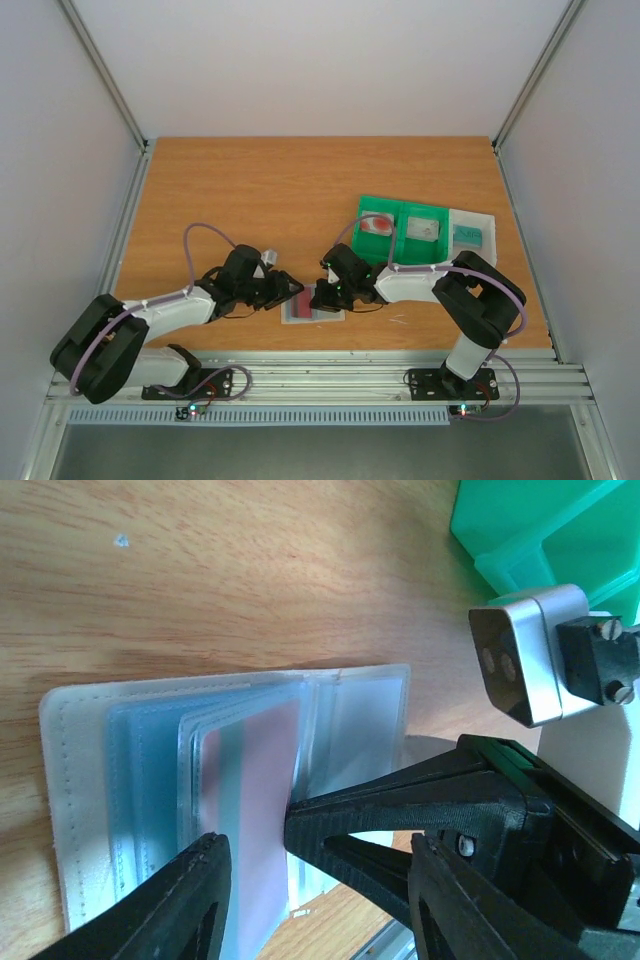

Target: Take the credit cards out of the card holder

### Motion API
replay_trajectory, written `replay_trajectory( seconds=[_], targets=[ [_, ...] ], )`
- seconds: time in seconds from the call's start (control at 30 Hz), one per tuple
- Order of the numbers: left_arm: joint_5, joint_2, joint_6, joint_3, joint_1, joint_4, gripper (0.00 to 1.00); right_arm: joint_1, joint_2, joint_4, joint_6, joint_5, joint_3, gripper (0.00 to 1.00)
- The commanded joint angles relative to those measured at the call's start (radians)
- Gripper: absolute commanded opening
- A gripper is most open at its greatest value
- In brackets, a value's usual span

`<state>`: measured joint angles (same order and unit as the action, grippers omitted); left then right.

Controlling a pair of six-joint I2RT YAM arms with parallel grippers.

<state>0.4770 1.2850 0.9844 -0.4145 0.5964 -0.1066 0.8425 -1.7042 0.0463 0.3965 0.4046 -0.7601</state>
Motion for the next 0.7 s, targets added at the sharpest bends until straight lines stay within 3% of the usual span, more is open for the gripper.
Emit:
replay_trajectory(
  seconds=[0.0, 0.37, 0.67],
  targets=[
    [0.017, 0.014, -0.01, 0.0, -0.001, -0.057, 0.5, 0.015, -0.038, 0.052, 0.004, -0.04, 0.037, 0.01],
    [0.014, -0.018, -0.091, -0.038, -0.001, 0.052, 0.6, 0.014, -0.037, 0.064, -0.003, -0.047, 0.032, 0.01],
    [0.039, 0.018, -0.088, -0.047, -0.001, 0.026, 0.61, 0.015, -0.04, 0.063, -0.002, -0.047, 0.031, 0.01]
  ],
)
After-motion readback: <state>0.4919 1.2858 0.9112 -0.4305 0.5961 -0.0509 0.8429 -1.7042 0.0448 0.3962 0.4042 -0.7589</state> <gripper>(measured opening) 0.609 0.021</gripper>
